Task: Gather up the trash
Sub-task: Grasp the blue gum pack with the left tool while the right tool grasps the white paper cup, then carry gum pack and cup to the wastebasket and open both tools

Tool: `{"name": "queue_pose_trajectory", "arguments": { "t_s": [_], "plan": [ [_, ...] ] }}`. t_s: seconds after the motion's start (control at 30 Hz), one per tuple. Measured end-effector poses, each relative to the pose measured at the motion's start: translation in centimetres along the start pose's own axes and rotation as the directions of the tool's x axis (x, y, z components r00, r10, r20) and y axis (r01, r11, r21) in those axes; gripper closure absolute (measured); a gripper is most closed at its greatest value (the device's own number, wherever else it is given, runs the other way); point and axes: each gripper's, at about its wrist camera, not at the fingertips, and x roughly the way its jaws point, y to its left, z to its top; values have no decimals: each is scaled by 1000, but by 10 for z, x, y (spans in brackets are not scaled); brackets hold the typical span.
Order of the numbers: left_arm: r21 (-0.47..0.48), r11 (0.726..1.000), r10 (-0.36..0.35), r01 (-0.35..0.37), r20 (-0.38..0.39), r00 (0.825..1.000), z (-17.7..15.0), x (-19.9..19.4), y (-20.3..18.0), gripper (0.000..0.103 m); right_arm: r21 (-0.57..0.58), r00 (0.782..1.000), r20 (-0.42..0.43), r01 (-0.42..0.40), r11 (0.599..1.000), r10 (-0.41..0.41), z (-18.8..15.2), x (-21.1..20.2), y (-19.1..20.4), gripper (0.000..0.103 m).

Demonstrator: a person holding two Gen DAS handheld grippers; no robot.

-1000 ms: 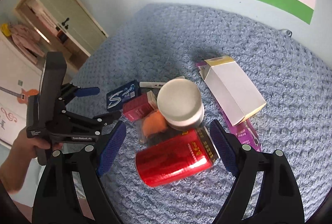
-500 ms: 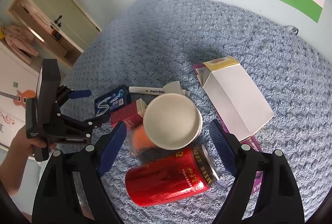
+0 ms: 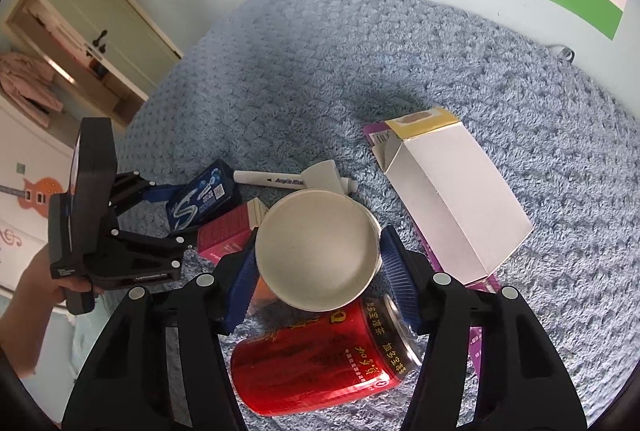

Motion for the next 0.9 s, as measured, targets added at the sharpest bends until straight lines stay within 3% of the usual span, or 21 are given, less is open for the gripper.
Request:
{"name": "queue_pose_trajectory", "arguments": {
  "t_s": [0.57,0.9],
  "plan": [
    [-84,995,55,-49,69,996,-42,-50,-7,52,29,990,134,-56,998,52,-11,-55,6,44],
    [-184,980,97,-76,110,989,-79,-84,5,52,-15,982,163,-98,995,99,-30,-77,30,44]
  ]
}}
